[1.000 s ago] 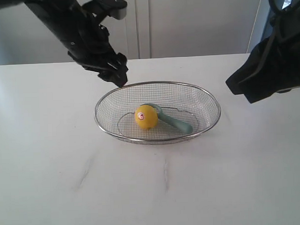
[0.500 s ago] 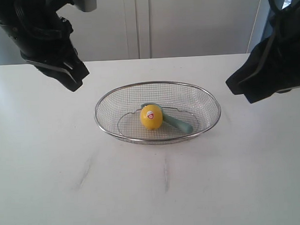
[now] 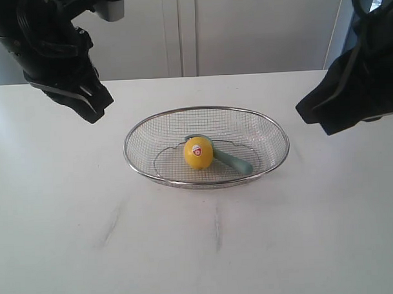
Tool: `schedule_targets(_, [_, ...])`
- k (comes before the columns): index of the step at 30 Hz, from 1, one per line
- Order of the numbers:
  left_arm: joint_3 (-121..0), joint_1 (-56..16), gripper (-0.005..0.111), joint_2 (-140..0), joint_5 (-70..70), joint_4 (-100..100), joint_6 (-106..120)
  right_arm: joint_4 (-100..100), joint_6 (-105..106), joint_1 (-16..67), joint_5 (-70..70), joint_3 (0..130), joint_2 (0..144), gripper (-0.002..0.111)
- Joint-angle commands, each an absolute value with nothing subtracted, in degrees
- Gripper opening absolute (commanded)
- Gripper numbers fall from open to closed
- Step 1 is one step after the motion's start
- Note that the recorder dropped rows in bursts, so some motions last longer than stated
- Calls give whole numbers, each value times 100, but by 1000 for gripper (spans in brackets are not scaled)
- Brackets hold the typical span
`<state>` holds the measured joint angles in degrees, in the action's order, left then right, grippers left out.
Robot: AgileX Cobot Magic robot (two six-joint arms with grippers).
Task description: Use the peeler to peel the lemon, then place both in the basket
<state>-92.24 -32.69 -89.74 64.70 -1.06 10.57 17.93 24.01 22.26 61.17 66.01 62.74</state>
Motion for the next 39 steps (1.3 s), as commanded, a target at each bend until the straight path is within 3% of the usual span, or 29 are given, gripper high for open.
schedule_targets(1, [-9193, -3270, 0, -8900, 6504, -138, 1026, 1809, 2383, 2225, 6124, 6594, 6227, 0])
schedule_targets(18, [-9193, -3270, 0, -8932, 5922, -73, 1088, 1809, 2383, 2225, 6124, 6594, 6227, 0])
schedule_targets(27, [-9153, -3270, 0, -7808, 5614, 454, 1376, 1809, 2383, 2225, 6124, 6594, 6227, 0])
schedule_targets(33, [-7910, -3149, 0, -6572, 4128, 495, 1376, 1809, 2383, 2225, 6124, 6594, 6227, 0])
schedule_targets(39, [-6643, -2285, 0, -5554, 3537, 41, 1350, 1809, 2383, 2225, 6124, 6594, 6227, 0])
